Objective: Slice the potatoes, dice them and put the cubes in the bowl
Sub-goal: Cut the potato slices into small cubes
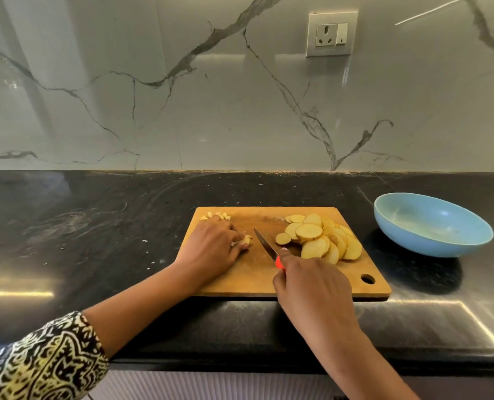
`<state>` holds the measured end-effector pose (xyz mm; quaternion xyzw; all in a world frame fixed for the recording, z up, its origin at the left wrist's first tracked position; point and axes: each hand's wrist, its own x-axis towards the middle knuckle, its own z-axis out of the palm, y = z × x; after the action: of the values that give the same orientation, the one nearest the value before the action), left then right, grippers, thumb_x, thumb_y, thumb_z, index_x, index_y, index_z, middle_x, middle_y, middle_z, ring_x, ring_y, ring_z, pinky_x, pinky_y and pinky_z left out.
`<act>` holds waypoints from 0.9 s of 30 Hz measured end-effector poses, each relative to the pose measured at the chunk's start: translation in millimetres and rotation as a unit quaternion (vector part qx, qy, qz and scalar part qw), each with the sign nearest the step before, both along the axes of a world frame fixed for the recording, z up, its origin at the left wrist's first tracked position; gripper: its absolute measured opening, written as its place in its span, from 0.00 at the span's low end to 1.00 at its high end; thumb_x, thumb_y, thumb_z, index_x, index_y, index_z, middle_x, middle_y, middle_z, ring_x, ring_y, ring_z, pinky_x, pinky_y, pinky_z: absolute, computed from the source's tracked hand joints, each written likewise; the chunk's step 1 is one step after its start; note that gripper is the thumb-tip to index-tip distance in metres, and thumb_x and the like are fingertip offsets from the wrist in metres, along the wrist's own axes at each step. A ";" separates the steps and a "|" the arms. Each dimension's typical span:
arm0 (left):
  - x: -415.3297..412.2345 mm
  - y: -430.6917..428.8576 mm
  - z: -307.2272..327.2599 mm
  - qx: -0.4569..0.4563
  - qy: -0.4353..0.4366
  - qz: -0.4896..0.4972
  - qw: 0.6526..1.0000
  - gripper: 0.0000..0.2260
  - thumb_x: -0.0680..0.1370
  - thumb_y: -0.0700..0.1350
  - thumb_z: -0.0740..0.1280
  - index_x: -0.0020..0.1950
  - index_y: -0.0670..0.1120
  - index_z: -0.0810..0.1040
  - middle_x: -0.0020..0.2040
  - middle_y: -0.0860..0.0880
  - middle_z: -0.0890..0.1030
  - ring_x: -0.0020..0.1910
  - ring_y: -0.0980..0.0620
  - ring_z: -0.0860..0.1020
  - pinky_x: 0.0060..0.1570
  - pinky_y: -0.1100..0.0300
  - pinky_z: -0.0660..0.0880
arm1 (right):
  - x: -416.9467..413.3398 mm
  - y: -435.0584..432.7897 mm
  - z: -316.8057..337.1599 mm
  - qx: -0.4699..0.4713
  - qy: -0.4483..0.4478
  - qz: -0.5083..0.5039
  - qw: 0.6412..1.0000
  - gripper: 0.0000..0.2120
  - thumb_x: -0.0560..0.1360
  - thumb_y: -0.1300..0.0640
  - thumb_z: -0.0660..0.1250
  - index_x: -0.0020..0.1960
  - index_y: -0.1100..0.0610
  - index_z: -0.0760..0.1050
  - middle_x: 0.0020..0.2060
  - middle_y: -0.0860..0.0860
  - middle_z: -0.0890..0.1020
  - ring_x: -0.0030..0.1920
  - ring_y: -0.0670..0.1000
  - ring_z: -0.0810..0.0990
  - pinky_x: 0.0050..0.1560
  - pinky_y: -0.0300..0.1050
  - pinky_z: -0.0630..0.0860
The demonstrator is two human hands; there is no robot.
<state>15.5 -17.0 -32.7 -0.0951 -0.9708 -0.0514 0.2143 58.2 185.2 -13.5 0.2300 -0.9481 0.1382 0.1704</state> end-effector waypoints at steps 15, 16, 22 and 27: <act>7.8 -13.6 7.5 0.008 -0.033 0.046 0.998 0.21 0.77 0.63 0.58 0.63 0.55 0.78 0.60 0.58 0.78 0.58 0.56 0.71 0.56 0.58 0.63 | -9.9 -12.9 -0.8 0.011 0.003 0.016 1.000 0.18 0.82 0.50 0.53 0.69 0.47 0.69 0.48 0.45 0.82 0.45 0.48 0.80 0.38 0.42 0.72; 7.6 -13.5 7.1 0.014 -0.031 0.044 0.998 0.20 0.77 0.62 0.59 0.63 0.55 0.78 0.59 0.57 0.79 0.57 0.56 0.71 0.55 0.58 0.63 | -9.8 -12.8 -0.2 0.006 0.004 0.015 1.000 0.18 0.82 0.49 0.53 0.70 0.47 0.69 0.47 0.45 0.82 0.44 0.48 0.79 0.38 0.41 0.73; 5.9 -11.9 5.5 0.029 -0.026 0.038 0.998 0.17 0.77 0.60 0.62 0.60 0.54 0.80 0.56 0.55 0.79 0.54 0.55 0.71 0.51 0.59 0.65 | -2.0 -12.8 6.6 0.005 -0.016 0.033 0.999 0.17 0.81 0.50 0.54 0.67 0.48 0.71 0.42 0.46 0.78 0.40 0.47 0.76 0.37 0.41 0.71; 5.8 -10.4 8.1 0.036 -0.016 0.039 0.998 0.16 0.77 0.59 0.63 0.58 0.53 0.82 0.54 0.54 0.80 0.53 0.53 0.72 0.50 0.57 0.65 | -7.3 -34.5 6.1 0.076 -0.030 0.038 0.996 0.09 0.81 0.54 0.57 0.57 0.53 0.74 0.37 0.47 0.72 0.38 0.49 0.73 0.35 0.41 0.68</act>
<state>21.4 -27.4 -24.6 -0.0490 -0.9746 -0.0796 0.2037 51.0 150.7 -7.4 0.2734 -0.9513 0.0789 0.1183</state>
